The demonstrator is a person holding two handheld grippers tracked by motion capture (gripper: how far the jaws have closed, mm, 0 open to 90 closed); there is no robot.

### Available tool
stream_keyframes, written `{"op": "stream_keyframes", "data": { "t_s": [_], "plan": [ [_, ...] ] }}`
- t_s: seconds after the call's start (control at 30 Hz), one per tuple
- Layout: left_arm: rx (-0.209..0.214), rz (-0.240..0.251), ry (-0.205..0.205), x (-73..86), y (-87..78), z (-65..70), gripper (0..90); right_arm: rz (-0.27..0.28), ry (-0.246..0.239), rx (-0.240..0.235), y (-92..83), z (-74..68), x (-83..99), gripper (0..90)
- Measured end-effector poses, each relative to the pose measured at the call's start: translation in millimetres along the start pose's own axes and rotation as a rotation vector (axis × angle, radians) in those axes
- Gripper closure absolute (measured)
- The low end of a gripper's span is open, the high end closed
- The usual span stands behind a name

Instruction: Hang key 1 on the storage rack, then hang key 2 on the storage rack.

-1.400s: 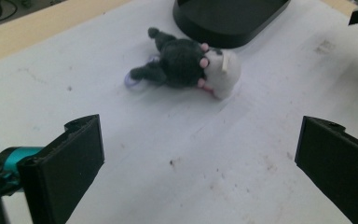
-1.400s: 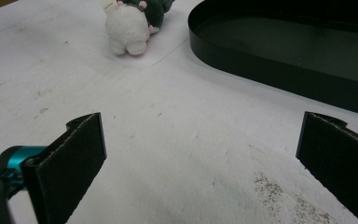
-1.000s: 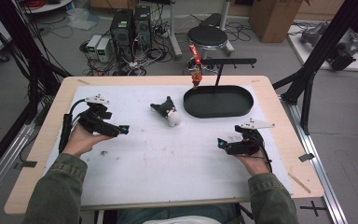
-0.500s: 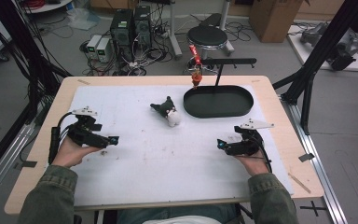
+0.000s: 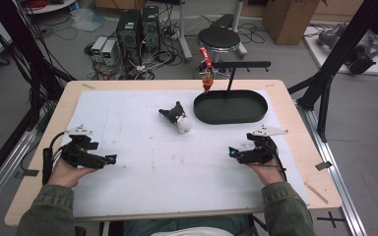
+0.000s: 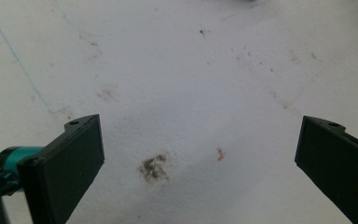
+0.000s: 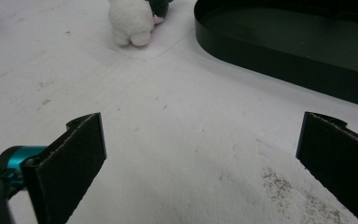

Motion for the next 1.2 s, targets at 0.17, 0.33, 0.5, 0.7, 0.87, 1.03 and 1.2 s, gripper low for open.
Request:
{"op": "stream_keyframes", "data": {
  "t_s": [0.17,0.33,0.5,0.7,0.87,1.03,1.2],
  "plan": [
    [-0.001,0.015,-0.014,12.1,-4.7,-1.4,1.7,-0.009,-0.018,-0.013,5.2,-5.9,-6.8,0.4],
    [-0.007,0.016,-0.024,19.3,-8.5,-3.3,1.7,-0.049,-0.039,-0.023,13.9,-10.9,-5.4,0.4],
    [-0.004,0.008,-0.024,28.4,-13.5,-3.9,1.7,-0.069,-0.048,-0.053,23.3,-18.3,-7.3,0.4],
    [-0.006,0.028,-0.021,27.4,-17.7,-3.7,1.7,-0.103,-0.061,-0.068,40.8,-25.7,-8.4,0.4],
    [-0.033,0.016,-0.015,33.7,-18.1,-6.7,1.7,-0.127,-0.071,-0.082,54.5,-34.3,-12.6,0.4],
    [-0.049,0.020,0.004,36.5,-20.0,-7.7,1.7,-0.142,-0.111,-0.113,69.5,-50.0,-25.8,0.4],
    [-0.063,0.028,-0.004,43.2,-21.6,-14.2,1.7,-0.161,-0.139,-0.141,84.5,-63.3,-41.7,0.4]
  ]
}}
Point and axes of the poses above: each handheld gripper's, and its own axes: y roughly forward along the jaws, x roughly out of its underside, z roughly to its right, the point moved 10 cm from there along y, roughly forward along the jaws, and after that the axes turned 12 degrees about z, right-handed, at the moved point
